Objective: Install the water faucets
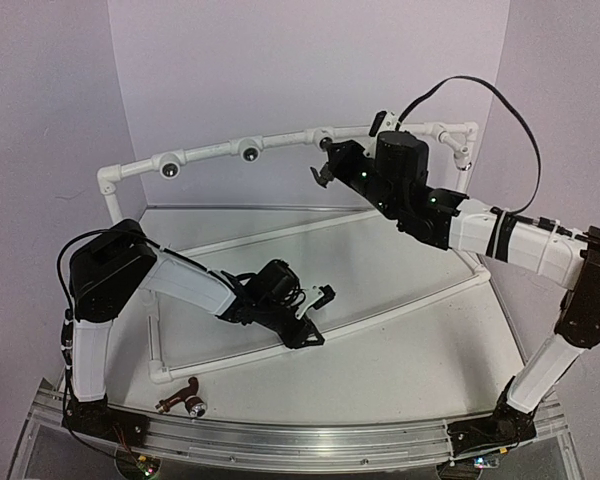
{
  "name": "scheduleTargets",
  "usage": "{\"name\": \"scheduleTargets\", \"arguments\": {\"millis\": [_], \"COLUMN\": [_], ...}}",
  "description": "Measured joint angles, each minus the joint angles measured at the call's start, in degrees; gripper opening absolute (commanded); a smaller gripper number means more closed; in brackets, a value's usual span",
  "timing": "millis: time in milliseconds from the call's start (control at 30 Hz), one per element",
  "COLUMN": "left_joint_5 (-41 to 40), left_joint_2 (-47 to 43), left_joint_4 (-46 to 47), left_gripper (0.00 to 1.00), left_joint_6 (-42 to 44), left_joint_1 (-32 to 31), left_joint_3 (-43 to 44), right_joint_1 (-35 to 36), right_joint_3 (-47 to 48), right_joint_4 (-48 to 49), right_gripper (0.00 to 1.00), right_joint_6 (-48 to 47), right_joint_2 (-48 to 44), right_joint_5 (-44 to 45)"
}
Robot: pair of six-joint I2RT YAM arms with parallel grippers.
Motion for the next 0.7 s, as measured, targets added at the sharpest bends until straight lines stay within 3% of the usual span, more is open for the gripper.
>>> {"name": "scheduleTargets", "arguments": {"millis": [100,167,333,433,700], "left_joint_5": [-0.01,0.02,-0.03,0.03,-0.36], "left_joint_2": [-0.10,-0.19,-0.22,-0.20,-0.20], "left_joint_4": [-0.04,-0.04,-0.02,-0.01,0.00], "left_gripper": [0.07,0.07,0.07,0.07,0.07], "left_joint_6": [0.11,0.22,0.25,0.14,-0.03], "left_joint_1": [0.20,0.33,0.36,0.01,-0.41], "left_joint_3": [-0.02,-0.02,-0.02,-0.02,-0.02], "right_joint_1": [-0.90,-1.21,-1.47,-1.47,-1.46], "right_joint_3": [-0.58,-1.68,-7.31,-8.98,-9.12], "right_joint_4": [0.98,2.11,5.49,5.64,-7.19], "right_gripper": [0.01,0.09,0.48,0.67,0.87], "right_joint_6": [10.56,15.29,19.44,16.29,-4.20], "right_joint_2": [-0.01,-0.38,-3.75,-5.36,-11.86], "right_joint_5": [-3.26,-4.97,-8.48,-10.15,-12.39]}}
